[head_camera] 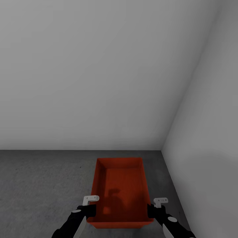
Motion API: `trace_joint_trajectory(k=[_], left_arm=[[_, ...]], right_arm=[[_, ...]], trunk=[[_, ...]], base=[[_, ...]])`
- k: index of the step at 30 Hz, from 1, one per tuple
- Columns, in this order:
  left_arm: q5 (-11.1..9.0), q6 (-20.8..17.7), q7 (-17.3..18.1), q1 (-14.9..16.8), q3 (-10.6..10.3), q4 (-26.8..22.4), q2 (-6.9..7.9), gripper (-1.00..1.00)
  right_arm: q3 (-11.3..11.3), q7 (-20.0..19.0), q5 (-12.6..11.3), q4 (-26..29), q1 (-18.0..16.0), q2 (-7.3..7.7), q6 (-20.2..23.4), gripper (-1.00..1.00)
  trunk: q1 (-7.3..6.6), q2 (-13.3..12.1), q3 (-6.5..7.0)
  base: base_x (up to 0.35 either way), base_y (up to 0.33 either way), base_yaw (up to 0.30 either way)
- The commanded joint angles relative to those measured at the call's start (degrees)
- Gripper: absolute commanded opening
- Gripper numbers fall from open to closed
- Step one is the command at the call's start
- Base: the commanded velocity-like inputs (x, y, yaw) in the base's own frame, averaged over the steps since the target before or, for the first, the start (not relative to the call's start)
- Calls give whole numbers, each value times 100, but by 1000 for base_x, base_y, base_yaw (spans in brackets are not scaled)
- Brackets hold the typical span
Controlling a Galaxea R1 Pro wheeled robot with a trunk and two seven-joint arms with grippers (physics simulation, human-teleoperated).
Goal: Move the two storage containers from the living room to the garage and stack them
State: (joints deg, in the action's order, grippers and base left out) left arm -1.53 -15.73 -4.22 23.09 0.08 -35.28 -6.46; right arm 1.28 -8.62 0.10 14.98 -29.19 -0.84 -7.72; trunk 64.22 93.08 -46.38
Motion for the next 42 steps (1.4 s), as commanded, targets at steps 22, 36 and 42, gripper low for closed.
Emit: trace_joint_trajectory(k=[22,36,42], left_arm=[[-110,53,17,3,-17,-24,-13,-100],[-106,56,17,3,-17,-24,-19,-100],[-117,53,17,3,-17,-30,-17,-100]], right_arm=[[-75,-60,8,-31,1,-27,-19,-100],[-75,-60,11,-31,1,-27,-19,-100],[-75,-60,8,-31,1,-29,-19,-100]], trunk=[[43,82,-40],[65,123,-58],[65,123,-58]], base=[[0,0,0],[0,0,0],[0,0,0]])
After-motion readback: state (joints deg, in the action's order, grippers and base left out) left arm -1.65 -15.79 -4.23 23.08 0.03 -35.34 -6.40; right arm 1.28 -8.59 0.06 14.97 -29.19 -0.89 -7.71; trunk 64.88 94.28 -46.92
